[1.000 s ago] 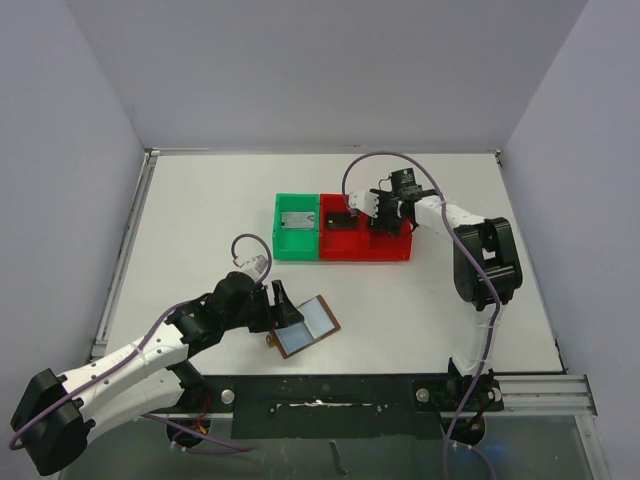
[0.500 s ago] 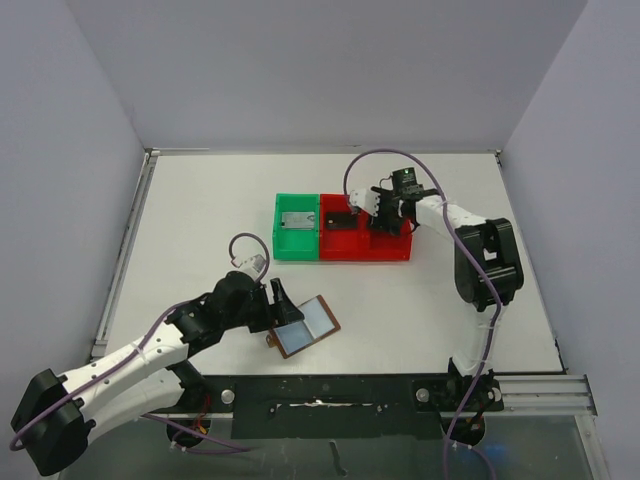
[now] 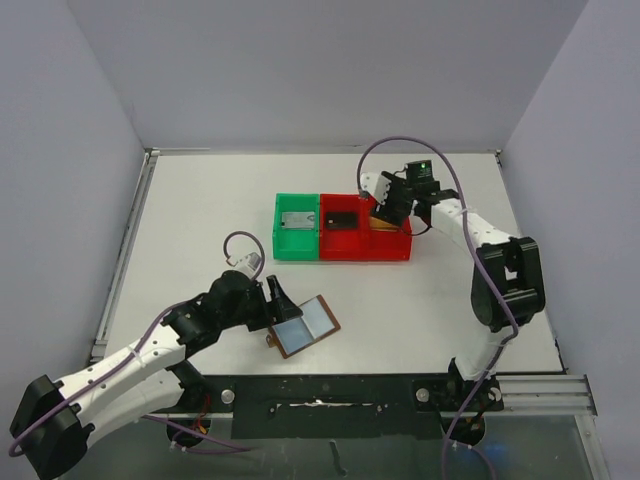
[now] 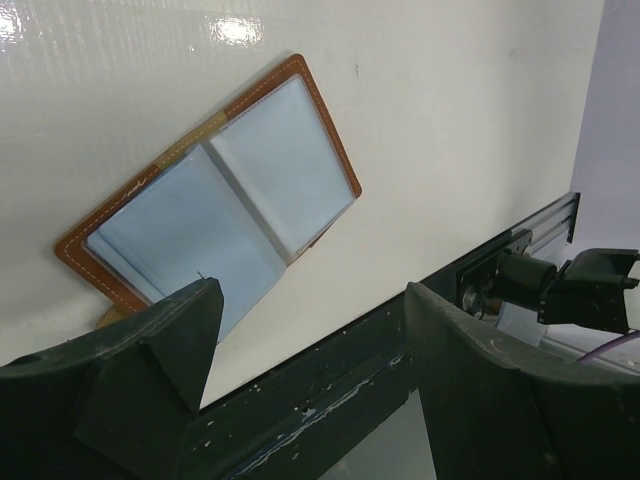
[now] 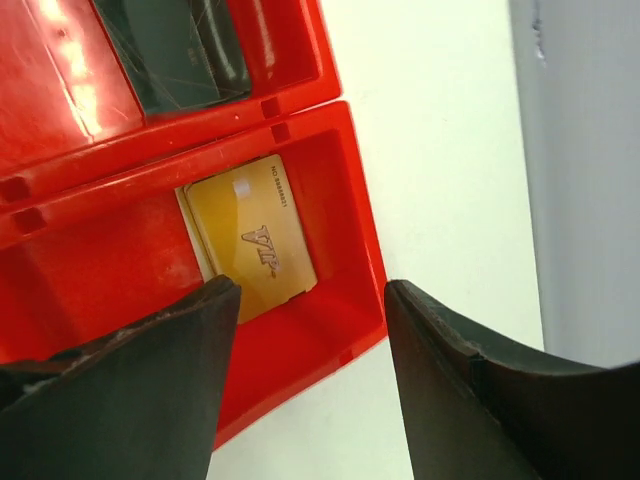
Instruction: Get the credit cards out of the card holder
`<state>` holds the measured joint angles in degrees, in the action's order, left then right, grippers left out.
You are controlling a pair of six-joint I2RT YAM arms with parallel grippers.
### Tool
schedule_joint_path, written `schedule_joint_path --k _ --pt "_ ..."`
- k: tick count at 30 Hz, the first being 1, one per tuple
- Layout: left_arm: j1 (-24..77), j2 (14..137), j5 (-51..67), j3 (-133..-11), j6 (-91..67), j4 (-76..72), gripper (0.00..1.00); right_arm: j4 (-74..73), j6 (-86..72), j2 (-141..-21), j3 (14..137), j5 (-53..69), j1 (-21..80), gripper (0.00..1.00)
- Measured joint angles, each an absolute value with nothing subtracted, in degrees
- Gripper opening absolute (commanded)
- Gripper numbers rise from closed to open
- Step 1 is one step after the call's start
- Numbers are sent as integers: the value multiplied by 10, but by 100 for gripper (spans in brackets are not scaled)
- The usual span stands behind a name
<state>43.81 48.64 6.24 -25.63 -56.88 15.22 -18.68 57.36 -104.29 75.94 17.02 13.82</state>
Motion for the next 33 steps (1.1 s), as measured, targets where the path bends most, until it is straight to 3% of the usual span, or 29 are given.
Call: schedule_joint_path --k 6,14,17,23,33 --pt "438 470 63 -256 -587 161 72 -95 402 -888 637 214 145 64" --pt "437 477 70 -237 -611 161 71 18 -99 -675 476 274 184 62" --pt "437 489 76 -236 -614 160 71 11 -226 -670 437 249 232 59" --pt "437 514 83 -235 -615 160 69 -46 -396 -682 381 124 425 54" --pt "439 520 93 -235 -616 156 66 -63 -496 -785 383 40 511 52"
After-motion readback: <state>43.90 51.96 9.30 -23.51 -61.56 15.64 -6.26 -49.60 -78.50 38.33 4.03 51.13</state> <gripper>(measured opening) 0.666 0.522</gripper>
